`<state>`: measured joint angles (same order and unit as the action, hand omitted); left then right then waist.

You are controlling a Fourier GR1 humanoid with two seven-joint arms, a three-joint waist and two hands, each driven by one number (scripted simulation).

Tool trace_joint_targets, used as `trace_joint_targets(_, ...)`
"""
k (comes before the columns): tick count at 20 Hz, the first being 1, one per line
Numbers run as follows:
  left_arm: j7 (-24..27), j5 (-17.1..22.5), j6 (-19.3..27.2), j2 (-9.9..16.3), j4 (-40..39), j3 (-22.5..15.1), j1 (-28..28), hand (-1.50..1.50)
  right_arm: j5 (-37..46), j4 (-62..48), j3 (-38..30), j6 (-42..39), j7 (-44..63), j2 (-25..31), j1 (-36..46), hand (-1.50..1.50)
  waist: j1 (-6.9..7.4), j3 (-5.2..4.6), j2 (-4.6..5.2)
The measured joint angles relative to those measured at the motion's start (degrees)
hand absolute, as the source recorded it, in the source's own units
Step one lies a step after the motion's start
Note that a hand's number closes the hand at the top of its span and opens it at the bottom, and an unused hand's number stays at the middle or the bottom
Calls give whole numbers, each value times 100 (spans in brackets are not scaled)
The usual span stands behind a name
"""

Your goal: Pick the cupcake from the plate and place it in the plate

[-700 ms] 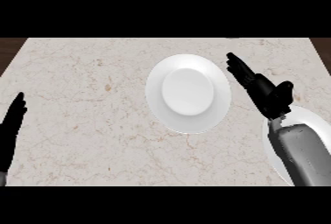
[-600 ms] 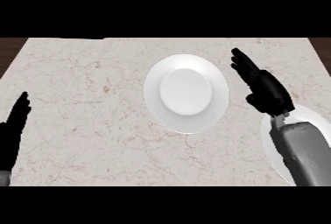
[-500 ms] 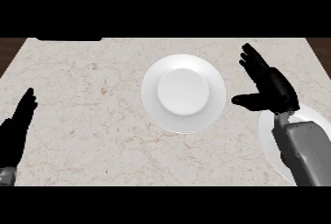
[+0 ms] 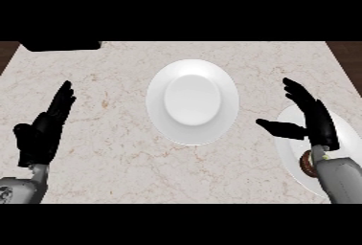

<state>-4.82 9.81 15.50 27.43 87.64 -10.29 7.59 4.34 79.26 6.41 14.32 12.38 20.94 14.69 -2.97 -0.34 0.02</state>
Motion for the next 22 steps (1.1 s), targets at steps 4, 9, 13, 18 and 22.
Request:
trace_joint_targets(4,-13,-75,-96,-277,-267,-105,319,0,495,626,167,494,-153,-39,-984,-150,94,20,-10)
trace_joint_targets(9,22,-136,-188,-400,-488,-58,499,0,1183,1680,96,774,274,465,-1666,-150,142,25,-20)
trace_joint_targets(13,46,-174,-253,-503,-616,-25,603,0,1375,2661,-183,403,1047,1093,-2006,-150,159,22,-22)
trace_joint_targets(18,106,-190,-336,-522,-696,2,624,0,1097,3256,-407,-779,2360,2015,-2161,-150,186,15,-19)
trace_joint_targets(22,107,-246,-351,-590,-724,3,654,0,495,3572,-665,-1663,3333,2486,-2068,-150,229,21,-13)
